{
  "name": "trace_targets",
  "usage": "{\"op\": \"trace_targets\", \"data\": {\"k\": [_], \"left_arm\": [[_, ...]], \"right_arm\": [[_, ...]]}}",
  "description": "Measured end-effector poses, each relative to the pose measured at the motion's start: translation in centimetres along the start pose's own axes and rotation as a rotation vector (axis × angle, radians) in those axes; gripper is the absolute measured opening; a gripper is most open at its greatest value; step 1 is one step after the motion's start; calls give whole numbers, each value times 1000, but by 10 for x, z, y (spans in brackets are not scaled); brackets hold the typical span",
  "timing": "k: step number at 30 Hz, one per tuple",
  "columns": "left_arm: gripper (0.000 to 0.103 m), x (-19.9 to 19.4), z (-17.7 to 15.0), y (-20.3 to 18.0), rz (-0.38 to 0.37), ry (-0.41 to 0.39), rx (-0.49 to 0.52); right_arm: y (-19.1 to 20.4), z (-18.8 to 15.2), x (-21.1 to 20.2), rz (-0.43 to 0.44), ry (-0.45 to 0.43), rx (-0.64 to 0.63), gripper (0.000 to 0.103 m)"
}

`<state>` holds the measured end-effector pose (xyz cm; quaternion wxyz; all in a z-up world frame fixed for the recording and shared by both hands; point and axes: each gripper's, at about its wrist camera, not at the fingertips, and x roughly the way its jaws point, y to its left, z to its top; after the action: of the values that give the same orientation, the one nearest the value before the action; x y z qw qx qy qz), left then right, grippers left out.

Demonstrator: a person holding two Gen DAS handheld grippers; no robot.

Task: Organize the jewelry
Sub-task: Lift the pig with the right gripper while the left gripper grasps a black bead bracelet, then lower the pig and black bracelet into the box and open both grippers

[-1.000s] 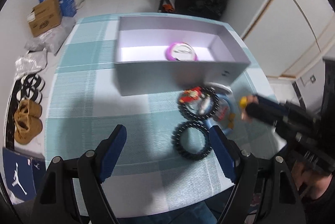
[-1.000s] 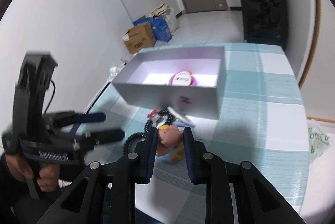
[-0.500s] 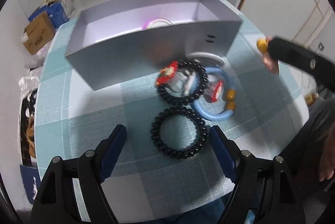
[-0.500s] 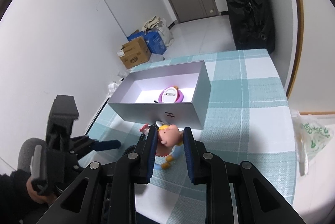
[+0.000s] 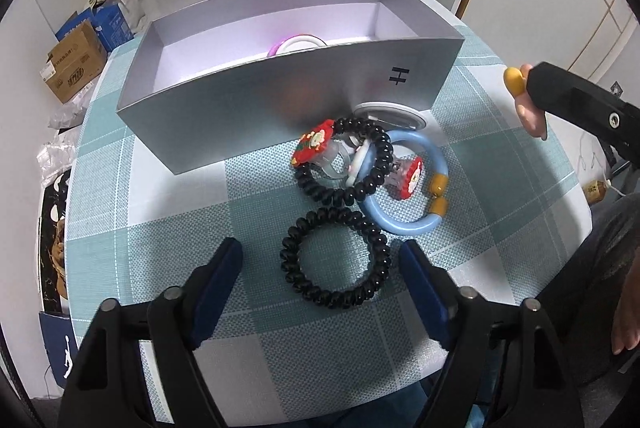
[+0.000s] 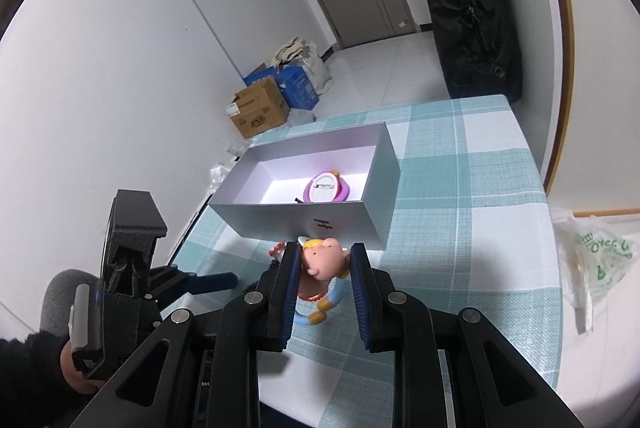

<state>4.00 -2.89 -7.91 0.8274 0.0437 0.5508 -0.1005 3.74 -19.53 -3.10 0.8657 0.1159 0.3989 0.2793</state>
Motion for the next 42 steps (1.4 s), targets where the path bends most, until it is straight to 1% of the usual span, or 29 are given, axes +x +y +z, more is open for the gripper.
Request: {"op": "trace_targets", "data": {"k": [1,2,5,7,16,23,25,27,29,35,37,40,42], "left_arm": [[54,-1,1,2,-1,-2,-2],[48,-2,3,4,-4,-2,-8],[43,0,5,12,-39,3,-29],[39,1,8,15,-46,9,-37],[37,2,13,32,-151,40,-118],[37,-4,15,52,-200,31,-168],[37,-11,15,57,-217,14,-196],[37,-19,16,66,-243,-16,-223],[37,-26,22,67,-269,-51,-241],[37,-44,39,64,-319,-159,-260],[37,-46,44,60,-314,-181,-262],[37,-47,58,59,-279,-213,-245],[37,-50,61,59,-260,-232,-226]], "right_arm": [[-1,0,0,1,-1,3,24],[-1,0,0,-1,-1,4,24],[-2,1,0,-1,0,10,24],[-1,1,1,-4,1,4,24],[0,1,2,-12,0,1,24],[-4,3,8,-6,16,16,24],[-4,4,9,-2,11,17,24],[-3,5,8,6,3,16,24],[-1,6,7,13,-4,13,24],[5,13,1,41,-44,-8,24],[5,18,3,45,-52,-10,24],[6,28,5,52,-64,-14,24],[7,35,6,58,-73,-23,24]]}}
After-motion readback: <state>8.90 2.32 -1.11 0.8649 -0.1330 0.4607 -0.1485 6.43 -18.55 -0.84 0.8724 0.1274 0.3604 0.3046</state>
